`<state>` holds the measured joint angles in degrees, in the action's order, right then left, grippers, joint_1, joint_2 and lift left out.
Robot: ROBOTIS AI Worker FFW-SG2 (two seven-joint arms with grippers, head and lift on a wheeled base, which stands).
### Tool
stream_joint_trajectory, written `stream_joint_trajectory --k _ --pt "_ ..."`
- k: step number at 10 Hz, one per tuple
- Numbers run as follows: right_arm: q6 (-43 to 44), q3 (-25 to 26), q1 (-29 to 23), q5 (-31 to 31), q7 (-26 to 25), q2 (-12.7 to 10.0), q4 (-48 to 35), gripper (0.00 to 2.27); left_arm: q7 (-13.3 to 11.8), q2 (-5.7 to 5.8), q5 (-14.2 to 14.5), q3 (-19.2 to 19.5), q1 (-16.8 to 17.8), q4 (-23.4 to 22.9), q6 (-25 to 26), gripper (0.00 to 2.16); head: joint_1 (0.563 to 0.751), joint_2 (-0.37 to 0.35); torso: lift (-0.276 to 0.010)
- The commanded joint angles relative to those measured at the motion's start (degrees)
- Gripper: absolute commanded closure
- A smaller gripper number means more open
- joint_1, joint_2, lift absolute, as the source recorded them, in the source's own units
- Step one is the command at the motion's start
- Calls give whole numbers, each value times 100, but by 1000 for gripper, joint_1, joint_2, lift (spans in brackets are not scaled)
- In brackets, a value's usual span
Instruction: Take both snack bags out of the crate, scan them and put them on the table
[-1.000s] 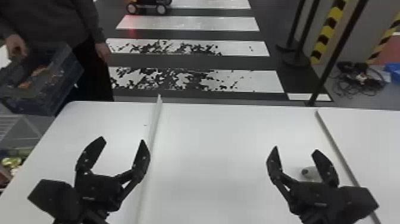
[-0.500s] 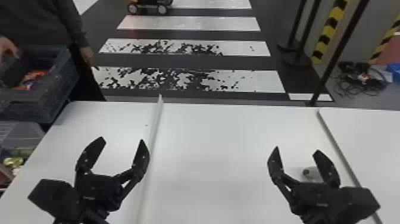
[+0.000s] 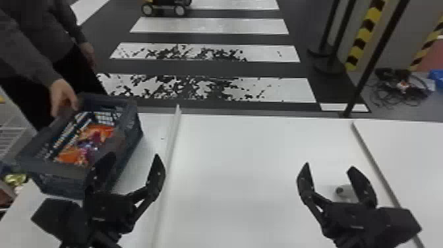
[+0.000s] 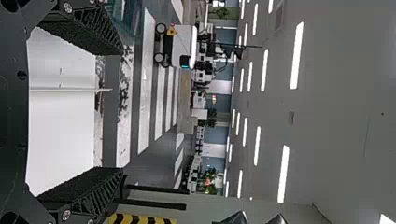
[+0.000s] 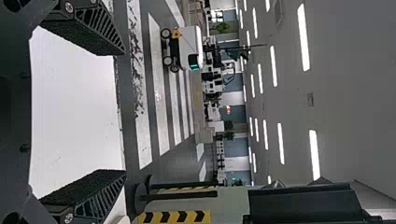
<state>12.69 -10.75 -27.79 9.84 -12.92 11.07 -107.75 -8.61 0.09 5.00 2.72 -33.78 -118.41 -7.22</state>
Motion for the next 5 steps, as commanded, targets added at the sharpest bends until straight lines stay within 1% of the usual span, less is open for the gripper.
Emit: stream_joint_trajectory --k 1,5 --pt "0 3 2 9 0 0 8 87 -1 -24 1 0 3 2 -2 110 695 25 -91" --pt "0 -6 2 35 0 0 -1 87 -27 -24 1 0 3 -7 -2 110 695 24 -91"
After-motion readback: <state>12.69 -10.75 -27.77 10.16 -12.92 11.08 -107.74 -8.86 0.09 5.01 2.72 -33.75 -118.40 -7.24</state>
